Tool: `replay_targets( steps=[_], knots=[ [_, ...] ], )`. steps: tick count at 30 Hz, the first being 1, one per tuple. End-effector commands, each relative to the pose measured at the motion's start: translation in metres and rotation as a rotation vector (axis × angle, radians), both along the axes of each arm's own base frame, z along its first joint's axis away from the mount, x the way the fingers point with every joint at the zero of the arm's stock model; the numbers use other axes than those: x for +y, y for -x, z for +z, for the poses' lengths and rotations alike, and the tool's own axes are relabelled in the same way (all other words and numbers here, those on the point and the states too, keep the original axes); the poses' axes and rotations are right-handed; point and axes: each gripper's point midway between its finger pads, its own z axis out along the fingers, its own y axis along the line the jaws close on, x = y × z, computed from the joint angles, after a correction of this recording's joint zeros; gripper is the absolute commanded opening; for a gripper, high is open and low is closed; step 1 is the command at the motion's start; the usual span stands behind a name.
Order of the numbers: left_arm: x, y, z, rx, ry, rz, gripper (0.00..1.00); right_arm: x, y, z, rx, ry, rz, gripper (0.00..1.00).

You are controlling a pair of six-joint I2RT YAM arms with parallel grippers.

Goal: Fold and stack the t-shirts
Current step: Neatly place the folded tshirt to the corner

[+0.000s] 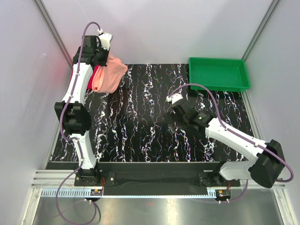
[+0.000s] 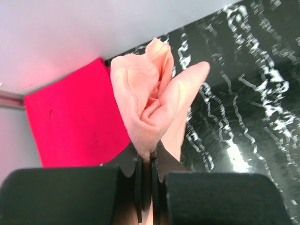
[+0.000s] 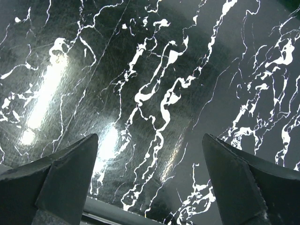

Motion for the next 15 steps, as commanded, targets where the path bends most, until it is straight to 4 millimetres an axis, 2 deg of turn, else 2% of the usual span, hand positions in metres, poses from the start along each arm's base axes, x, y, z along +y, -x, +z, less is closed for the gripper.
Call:
replay_targets(
  steps=[1,8,11,12,13,15],
  knots=[
    [0.02,0.008,0.075,-0.175,-0.075,0.05,0.0,0.011,-0.018,0.02,-0.04,-0.064,0.018,1.0],
    [0.041,0.006,0.087,-0.217,-0.118,0.11,0.0,0.012,-0.022,0.017,-0.035,-0.055,0.024,1.0],
    [0.051,0.0,0.087,-0.22,-0.122,0.125,0.0,0.011,-0.022,0.015,-0.028,-0.052,0.021,1.0],
    [0.045,-0.003,0.085,-0.222,-0.105,0.103,0.0,0.011,-0.022,0.016,-0.029,-0.052,0.022,1.0],
    [0.056,-0.005,0.083,-0.219,-0.093,0.124,0.0,0.011,-0.022,0.014,-0.026,-0.049,0.021,1.0],
    [0.058,-0.009,0.081,-0.222,-0.087,0.125,0.0,0.01,-0.023,0.014,-0.021,-0.046,0.015,1.0]
  ],
)
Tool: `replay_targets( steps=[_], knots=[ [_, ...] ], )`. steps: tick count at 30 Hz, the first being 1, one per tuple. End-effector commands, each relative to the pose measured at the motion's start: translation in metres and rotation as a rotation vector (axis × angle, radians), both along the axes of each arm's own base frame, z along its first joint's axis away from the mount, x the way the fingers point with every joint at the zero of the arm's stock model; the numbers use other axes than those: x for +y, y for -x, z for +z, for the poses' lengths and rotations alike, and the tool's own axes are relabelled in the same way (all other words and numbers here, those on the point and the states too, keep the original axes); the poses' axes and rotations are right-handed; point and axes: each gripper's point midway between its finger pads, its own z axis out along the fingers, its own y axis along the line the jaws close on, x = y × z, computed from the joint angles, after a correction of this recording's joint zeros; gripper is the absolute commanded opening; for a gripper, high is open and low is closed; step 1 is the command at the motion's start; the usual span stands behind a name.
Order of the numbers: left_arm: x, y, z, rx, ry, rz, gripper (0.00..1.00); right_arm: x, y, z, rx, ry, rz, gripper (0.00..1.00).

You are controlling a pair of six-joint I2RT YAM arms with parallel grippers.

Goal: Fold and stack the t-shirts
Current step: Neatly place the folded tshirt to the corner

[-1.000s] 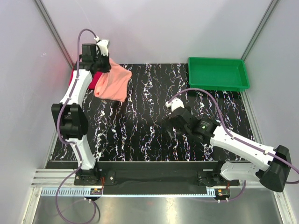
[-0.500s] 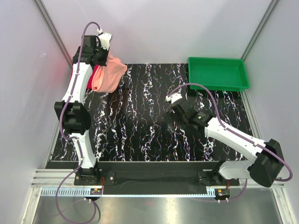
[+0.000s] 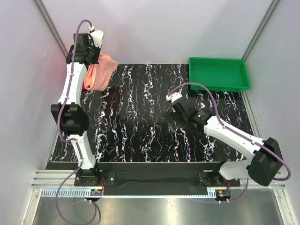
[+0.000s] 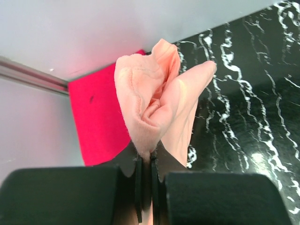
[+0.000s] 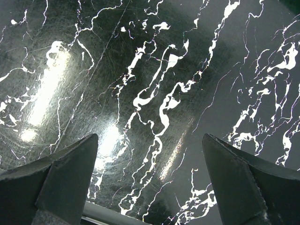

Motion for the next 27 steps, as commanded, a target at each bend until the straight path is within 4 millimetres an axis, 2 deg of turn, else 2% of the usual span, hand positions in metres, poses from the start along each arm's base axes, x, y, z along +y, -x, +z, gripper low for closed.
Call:
replay_targets(
  steps=[1,8,15,17,18,19,20,22,27],
  knots=[
    [0.013,-0.013,0.06,-0.18,-0.005,0.015,0.0,0.01,-0.014,0.018,-0.038,-0.044,0.006,1.0],
    [0.023,-0.028,0.052,-0.187,0.018,0.023,0.0,0.011,-0.017,0.012,-0.011,-0.042,-0.004,1.0],
    [0.028,-0.036,0.052,-0.208,0.059,0.025,0.0,0.014,-0.022,0.008,0.005,-0.046,-0.015,1.0],
    [0.027,-0.033,0.052,-0.204,0.076,0.031,0.0,0.017,-0.025,0.008,0.008,-0.05,-0.016,1.0],
    [0.025,-0.028,0.065,-0.23,0.091,0.036,0.0,0.018,-0.026,0.008,0.008,-0.052,-0.017,1.0],
    [0.022,-0.025,0.067,-0.237,0.1,0.031,0.0,0.019,-0.028,0.01,0.006,-0.054,-0.018,1.0],
    [0.019,-0.021,0.061,-0.224,0.107,0.028,0.0,0.019,-0.028,0.009,0.009,-0.051,-0.018,1.0],
    [0.013,-0.013,0.076,-0.254,0.112,0.023,0.0,0.019,-0.029,0.009,0.008,-0.06,-0.026,1.0],
    [0.006,0.001,0.082,-0.261,0.133,0.018,0.0,0.02,-0.027,0.008,0.021,-0.078,-0.026,1.0]
  ],
)
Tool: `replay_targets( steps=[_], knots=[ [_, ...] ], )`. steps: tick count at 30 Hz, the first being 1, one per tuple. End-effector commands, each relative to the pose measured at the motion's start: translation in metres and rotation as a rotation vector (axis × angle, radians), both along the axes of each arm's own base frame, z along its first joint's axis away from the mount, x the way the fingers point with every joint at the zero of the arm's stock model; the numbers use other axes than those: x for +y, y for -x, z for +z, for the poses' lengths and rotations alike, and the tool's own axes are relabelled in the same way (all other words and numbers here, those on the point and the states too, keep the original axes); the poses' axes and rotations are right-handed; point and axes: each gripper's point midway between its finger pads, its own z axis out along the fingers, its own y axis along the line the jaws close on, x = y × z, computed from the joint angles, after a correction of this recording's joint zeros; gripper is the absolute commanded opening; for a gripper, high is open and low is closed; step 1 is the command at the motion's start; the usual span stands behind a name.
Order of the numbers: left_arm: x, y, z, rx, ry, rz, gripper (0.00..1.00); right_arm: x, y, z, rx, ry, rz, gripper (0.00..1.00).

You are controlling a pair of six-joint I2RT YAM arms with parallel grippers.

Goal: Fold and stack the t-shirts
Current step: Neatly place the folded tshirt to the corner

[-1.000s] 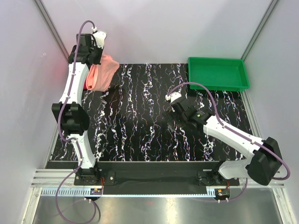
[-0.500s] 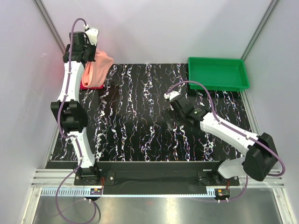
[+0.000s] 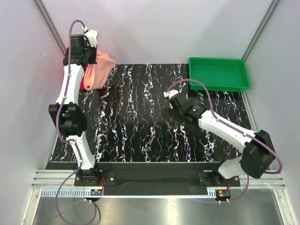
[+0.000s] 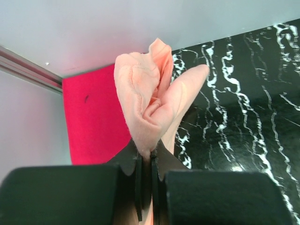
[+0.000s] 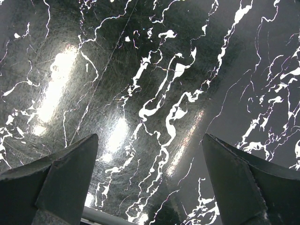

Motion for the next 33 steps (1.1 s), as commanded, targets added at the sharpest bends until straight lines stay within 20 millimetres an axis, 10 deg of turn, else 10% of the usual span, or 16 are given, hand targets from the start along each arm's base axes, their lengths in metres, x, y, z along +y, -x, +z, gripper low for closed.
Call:
replay_targets(
  steps=[1,22,33],
  knots=[
    [-0.011,0.012,0.086,-0.225,0.024,-0.026,0.0,0.009,-0.009,0.018,-0.035,-0.066,-0.012,1.0],
    [-0.012,-0.008,0.021,-0.125,0.038,-0.045,0.0,0.01,-0.013,0.008,-0.006,-0.05,-0.014,1.0],
    [-0.023,0.007,0.057,-0.184,0.084,-0.056,0.0,0.018,-0.016,0.009,0.003,-0.073,-0.013,1.0]
  ],
)
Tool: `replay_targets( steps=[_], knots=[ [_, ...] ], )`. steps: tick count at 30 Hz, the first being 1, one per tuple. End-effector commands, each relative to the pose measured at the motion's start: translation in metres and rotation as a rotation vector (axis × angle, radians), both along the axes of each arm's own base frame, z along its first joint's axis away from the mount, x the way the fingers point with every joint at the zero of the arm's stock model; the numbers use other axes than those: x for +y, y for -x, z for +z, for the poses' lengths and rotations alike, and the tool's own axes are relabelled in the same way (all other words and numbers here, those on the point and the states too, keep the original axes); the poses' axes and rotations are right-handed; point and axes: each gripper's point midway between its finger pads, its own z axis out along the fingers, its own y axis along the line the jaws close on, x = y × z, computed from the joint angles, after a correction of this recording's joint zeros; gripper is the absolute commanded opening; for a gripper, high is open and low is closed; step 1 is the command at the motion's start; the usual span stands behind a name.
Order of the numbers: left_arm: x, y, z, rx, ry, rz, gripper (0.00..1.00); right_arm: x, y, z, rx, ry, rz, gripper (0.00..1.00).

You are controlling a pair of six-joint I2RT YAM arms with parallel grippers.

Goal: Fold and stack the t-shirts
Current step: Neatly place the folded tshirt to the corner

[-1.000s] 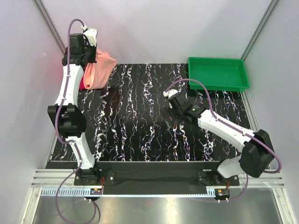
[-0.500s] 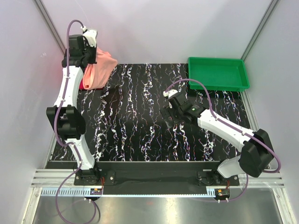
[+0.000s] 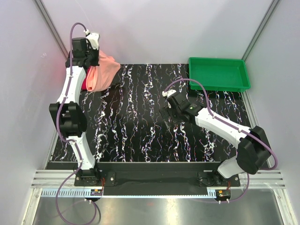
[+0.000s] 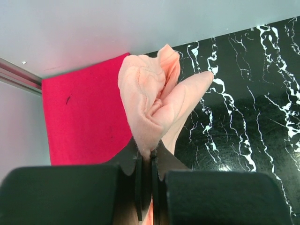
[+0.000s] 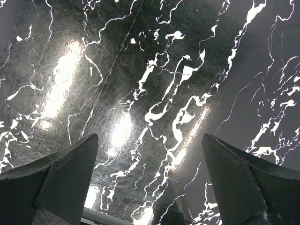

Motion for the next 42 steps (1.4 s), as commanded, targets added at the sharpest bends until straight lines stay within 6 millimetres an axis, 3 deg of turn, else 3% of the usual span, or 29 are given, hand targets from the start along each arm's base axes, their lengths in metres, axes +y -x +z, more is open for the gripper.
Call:
replay_targets(
  steps=[1,3,9,16,25,42],
  knots=[
    [-0.01,0.008,0.072,-0.183,0.024,-0.027,0.0,0.011,-0.011,0.019,-0.038,-0.071,-0.01,1.0],
    [-0.013,0.013,0.077,-0.187,0.026,-0.034,0.0,0.011,-0.009,0.018,-0.034,-0.077,-0.009,1.0],
    [-0.013,0.02,0.064,-0.164,0.028,-0.031,0.0,0.011,-0.009,0.02,-0.033,-0.079,-0.007,1.0],
    [-0.02,0.022,0.074,-0.19,0.044,-0.05,0.0,0.012,-0.01,0.019,-0.034,-0.075,-0.004,1.0],
    [-0.017,0.01,0.04,-0.129,0.015,-0.056,0.0,0.013,-0.013,0.015,-0.023,-0.062,-0.006,1.0],
    [0.043,-0.027,0.024,-0.144,-0.041,0.013,0.0,0.022,-0.024,0.007,0.011,-0.038,-0.014,1.0]
  ],
)
